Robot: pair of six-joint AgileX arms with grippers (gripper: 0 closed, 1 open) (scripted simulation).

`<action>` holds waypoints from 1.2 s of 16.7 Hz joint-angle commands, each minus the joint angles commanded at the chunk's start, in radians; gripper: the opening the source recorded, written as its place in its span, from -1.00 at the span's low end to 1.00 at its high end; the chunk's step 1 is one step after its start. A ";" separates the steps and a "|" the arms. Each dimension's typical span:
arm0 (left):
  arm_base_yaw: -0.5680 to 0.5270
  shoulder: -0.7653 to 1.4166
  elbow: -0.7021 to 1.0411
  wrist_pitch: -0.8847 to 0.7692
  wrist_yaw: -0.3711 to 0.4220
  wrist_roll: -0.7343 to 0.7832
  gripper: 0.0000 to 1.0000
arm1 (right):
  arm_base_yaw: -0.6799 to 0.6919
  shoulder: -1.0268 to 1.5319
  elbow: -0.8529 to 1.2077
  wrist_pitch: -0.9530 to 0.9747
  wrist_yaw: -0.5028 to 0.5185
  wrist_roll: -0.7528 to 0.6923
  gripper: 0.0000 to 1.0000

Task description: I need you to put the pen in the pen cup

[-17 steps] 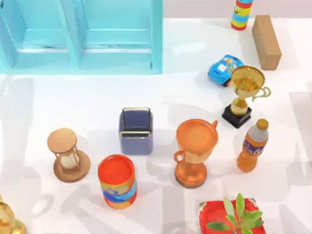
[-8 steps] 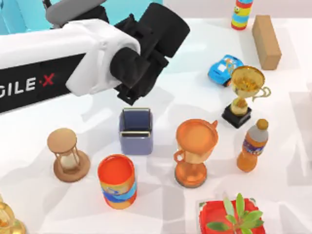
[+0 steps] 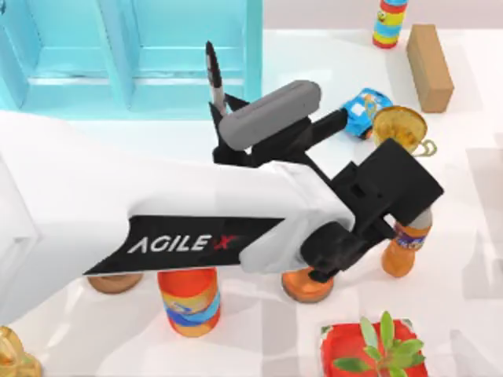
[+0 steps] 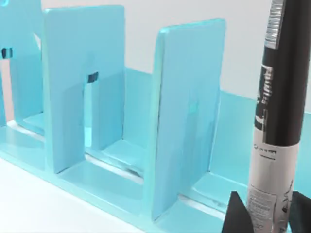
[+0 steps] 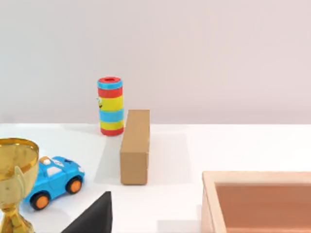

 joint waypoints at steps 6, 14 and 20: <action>0.000 0.000 0.000 0.000 0.000 0.000 -0.85 | 0.000 0.000 0.000 0.000 0.000 0.000 1.00; 0.000 0.000 0.000 0.000 0.000 0.000 0.36 | 0.000 0.000 0.000 0.000 0.000 0.000 1.00; 0.000 0.000 0.000 0.000 0.000 0.000 1.00 | 0.000 0.000 0.000 0.000 0.000 0.000 1.00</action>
